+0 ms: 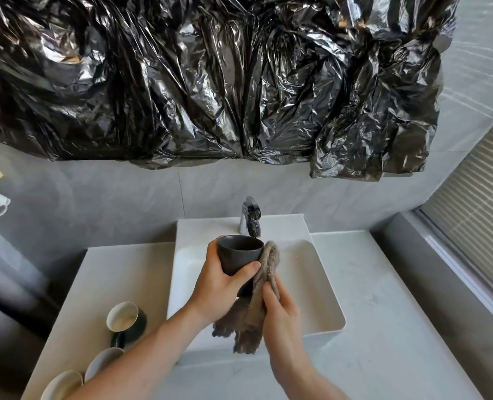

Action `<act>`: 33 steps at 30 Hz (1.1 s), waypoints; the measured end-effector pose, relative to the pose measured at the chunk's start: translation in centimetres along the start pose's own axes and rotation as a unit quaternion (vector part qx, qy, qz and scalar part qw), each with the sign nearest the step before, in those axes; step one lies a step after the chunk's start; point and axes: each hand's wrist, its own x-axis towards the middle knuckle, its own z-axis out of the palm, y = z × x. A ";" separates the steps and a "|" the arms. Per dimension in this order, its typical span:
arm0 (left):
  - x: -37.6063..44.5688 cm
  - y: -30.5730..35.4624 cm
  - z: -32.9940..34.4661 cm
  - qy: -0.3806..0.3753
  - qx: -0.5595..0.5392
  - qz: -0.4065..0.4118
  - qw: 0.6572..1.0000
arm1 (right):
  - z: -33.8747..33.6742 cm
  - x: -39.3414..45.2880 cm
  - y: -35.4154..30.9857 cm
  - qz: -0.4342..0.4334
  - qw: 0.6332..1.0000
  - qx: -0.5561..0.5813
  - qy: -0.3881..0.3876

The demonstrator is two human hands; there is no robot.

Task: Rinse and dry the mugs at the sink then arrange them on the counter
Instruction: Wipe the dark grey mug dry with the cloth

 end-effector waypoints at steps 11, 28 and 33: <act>1.0 0.7 -0.4 -0.095 0.181 0.100 0.974 | -4.3 3.7 -4.2 -0.142 0.944 -0.299 0.003; 0.9 0.0 -0.5 -0.181 0.346 0.249 0.886 | -2.5 7.1 -8.0 0.042 0.783 -0.543 -0.300; 0.4 -0.8 -0.9 -0.146 0.326 0.217 0.908 | -5.1 7.0 -8.5 -0.002 0.746 -0.593 -0.303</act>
